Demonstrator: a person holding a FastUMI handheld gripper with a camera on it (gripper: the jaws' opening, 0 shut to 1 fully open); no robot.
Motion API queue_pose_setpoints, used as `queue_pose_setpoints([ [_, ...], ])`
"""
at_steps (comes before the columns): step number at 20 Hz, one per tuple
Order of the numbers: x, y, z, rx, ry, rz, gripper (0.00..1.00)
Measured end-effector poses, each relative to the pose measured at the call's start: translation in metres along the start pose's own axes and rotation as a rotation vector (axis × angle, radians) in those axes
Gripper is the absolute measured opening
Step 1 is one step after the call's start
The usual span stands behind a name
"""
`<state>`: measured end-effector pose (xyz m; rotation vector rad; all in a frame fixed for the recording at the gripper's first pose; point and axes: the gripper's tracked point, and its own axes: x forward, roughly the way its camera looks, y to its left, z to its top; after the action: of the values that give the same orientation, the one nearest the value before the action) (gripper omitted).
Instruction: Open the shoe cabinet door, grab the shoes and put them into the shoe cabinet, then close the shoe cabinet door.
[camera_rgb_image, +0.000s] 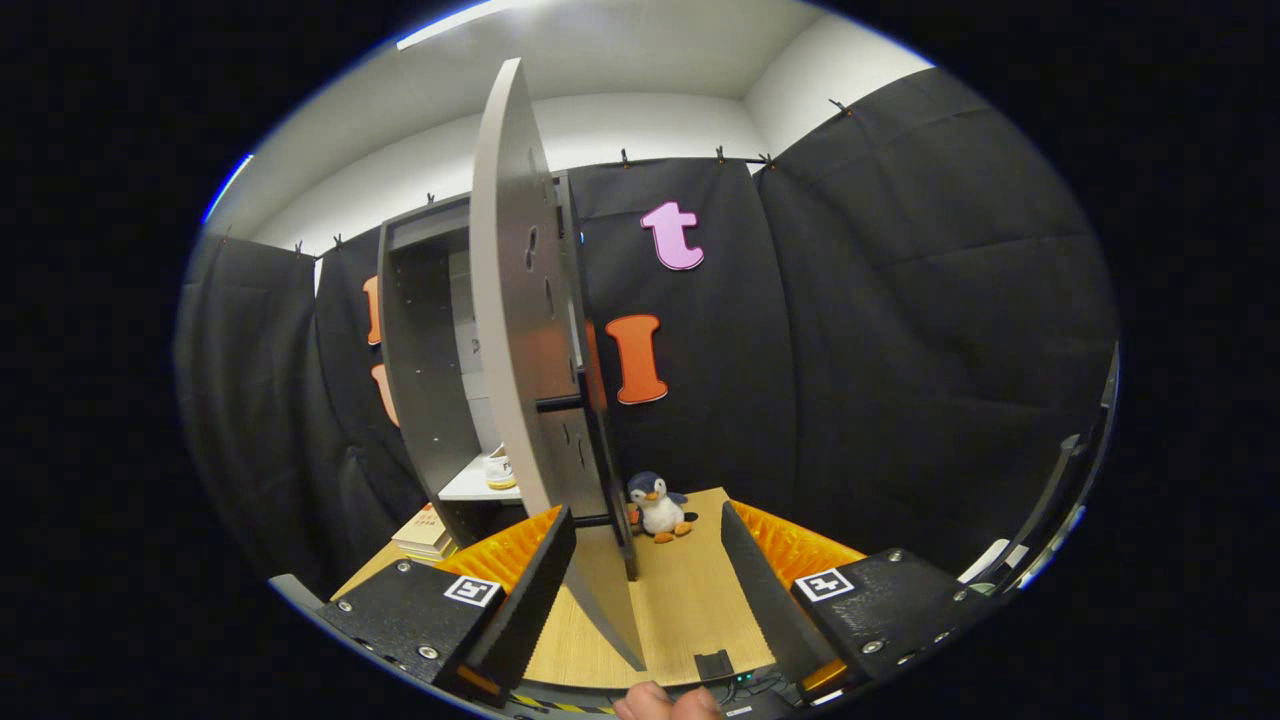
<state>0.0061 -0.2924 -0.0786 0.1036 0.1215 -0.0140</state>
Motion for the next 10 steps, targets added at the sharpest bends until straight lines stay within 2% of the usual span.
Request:
queue_pose_setpoints([
  [10, 0.033, 0.015, 0.004, -0.054, -0.005, -0.001, 0.91],
])
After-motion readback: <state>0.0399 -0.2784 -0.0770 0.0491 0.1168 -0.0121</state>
